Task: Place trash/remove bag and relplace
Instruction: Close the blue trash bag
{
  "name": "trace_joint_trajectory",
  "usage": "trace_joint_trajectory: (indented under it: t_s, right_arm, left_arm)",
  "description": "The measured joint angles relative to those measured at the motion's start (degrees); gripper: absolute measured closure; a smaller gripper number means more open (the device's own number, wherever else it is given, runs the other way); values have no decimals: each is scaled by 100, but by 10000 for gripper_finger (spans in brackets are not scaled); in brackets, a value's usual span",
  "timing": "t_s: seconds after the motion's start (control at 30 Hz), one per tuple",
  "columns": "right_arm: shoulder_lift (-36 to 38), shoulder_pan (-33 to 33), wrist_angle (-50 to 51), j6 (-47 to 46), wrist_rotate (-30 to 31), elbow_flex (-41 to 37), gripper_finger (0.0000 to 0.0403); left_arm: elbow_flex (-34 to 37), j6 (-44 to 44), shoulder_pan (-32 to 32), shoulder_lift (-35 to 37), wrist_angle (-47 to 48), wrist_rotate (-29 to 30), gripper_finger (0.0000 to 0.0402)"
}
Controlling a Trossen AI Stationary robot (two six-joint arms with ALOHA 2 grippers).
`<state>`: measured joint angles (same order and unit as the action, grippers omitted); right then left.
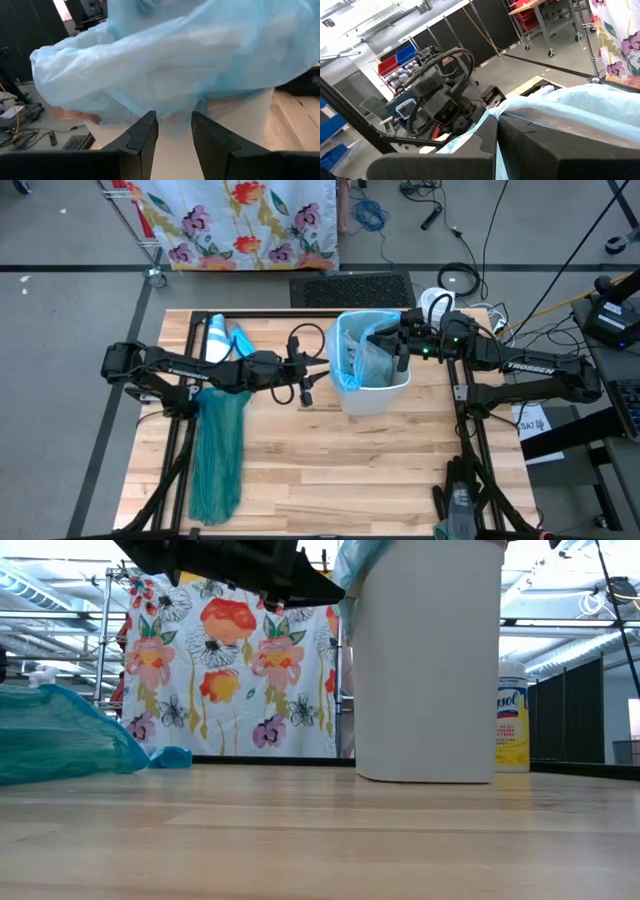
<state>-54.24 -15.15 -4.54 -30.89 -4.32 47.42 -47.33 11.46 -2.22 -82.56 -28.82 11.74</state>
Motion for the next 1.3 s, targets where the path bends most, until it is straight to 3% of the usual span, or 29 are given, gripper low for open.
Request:
trace_joint_trajectory:
  t_s: [0.2,0.43,0.63,0.87,1.07,1.3]
  right_arm:
    - [-4,0,-76,-16,-2,-7,403]
    - [-4,66,-87,-11,-4,-7,403]
    - [-2,102,-87,-61,-9,-7,403]
    - [3,102,-34,-140,-20,-7,403]
    - [2,102,-4,-109,-20,-4,403]
    - [0,102,-48,-108,-20,-4,403]
  left_arm:
    - [0,0,-4,-238,-288,-389,310]
    - [-245,-2,-4,-412,-305,-349,393]
    - [-533,-2,2,-325,379,-207,398]
    - [-1131,0,63,289,2172,86,400]
    - [-1718,550,177,595,3170,578,401]
    - [-2352,599,-28,586,3349,639,401]
